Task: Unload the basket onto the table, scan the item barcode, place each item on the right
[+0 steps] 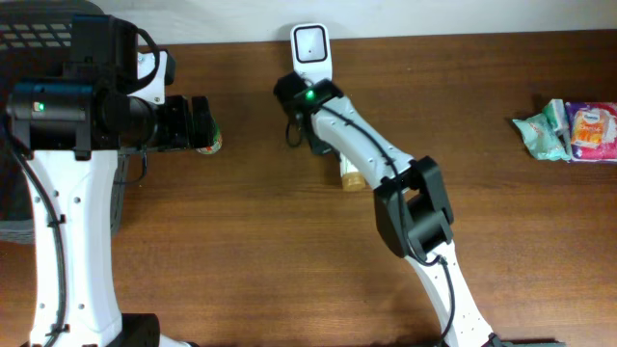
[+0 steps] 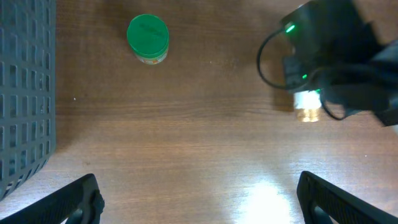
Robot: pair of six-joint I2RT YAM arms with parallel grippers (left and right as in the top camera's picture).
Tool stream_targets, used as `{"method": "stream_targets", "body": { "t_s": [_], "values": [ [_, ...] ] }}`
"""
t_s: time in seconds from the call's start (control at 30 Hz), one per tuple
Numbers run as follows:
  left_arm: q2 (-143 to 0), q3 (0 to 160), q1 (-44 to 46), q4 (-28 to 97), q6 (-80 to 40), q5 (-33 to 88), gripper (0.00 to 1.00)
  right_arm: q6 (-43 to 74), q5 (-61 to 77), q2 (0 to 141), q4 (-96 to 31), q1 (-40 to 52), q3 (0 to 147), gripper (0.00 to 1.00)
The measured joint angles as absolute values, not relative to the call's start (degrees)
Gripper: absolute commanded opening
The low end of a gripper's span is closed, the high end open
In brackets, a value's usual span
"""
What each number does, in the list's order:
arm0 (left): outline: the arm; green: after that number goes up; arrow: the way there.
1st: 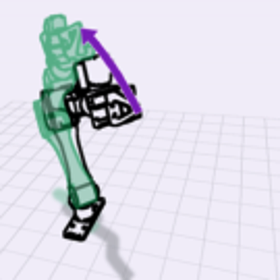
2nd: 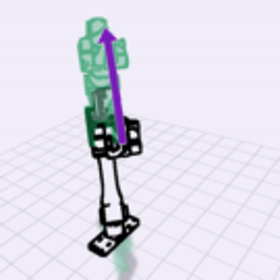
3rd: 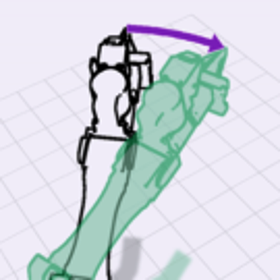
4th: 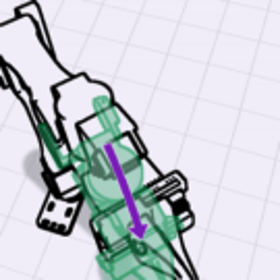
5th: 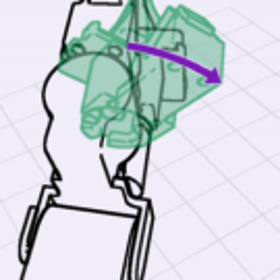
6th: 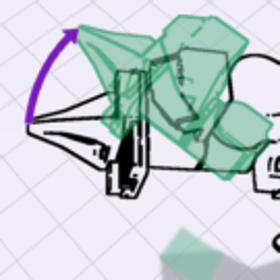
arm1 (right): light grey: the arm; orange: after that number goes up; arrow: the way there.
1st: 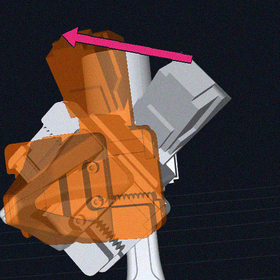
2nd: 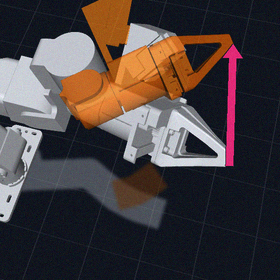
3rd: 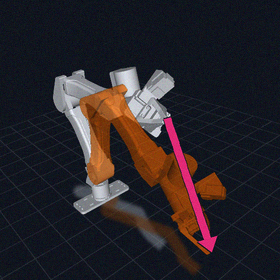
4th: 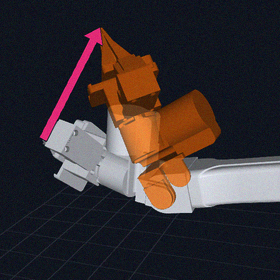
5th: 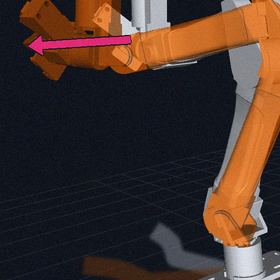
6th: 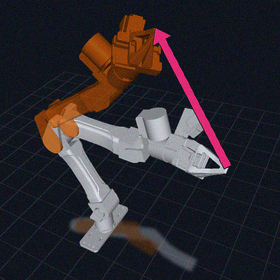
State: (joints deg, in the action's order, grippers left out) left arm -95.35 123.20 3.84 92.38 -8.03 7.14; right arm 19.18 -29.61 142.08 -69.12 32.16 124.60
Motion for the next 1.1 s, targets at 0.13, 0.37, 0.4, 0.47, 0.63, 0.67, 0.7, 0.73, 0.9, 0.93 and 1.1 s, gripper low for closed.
{"method": "stream_targets", "body": {
  "t_s": [0.13,0.37,0.4,0.47,0.63,0.67,0.7,0.73,0.9,0.93,1.1],
  "values": [
    [-95.35,123.20,3.84,92.38,-8.03,7.14,0.99,21.02,-30.17,142.19,-66.98,34.74,120.64,0.92],
    [-95.35,123.20,3.84,92.38,-8.03,7.14,0.99,20.10,-19.94,141.99,-80.84,31.83,141.36,0.99],
    [-95.35,123.20,3.84,92.40,-8.03,7.16,0.99,19.09,-17.54,141.82,-82.26,30.00,144.16,0.99],
    [-95.35,123.20,3.84,92.40,-8.03,7.14,0.99,14.41,-8.67,141.14,-85.12,23.05,147.50,0.99],
    [-95.35,123.20,3.84,92.38,-8.03,7.14,0.99,-5.96,26.15,141.25,-87.77,4.51,139.94,0.93],
    [-95.35,123.20,3.84,92.38,-8.03,7.14,0.99,-8.03,31.66,141.58,-85.19,2.92,135.35,0.90],
    [-95.35,123.20,3.84,92.36,-8.03,7.14,0.99,-9.19,35.24,141.82,-82.04,2.37,131.44,0.88],
    [-95.35,123.20,3.84,92.44,-8.03,7.14,0.99,-9.98,38.11,141.82,-78.41,2.22,127.59,0.85],
    [-95.35,123.20,3.84,92.38,-8.03,7.14,0.99,-10.02,48.40,142.23,-68.05,3.53,114.80,0.79],
    [-95.35,123.20,3.84,92.38,-8.03,7.14,0.99,-9.52,49.08,142.23,-67.18,4.27,114.54,0.79],
    [-95.35,123.20,3.84,92.38,-8.03,7.14,0.99,1.45,44.45,141.49,-61.14,9.50,114.37,0.47]
  ]
}}
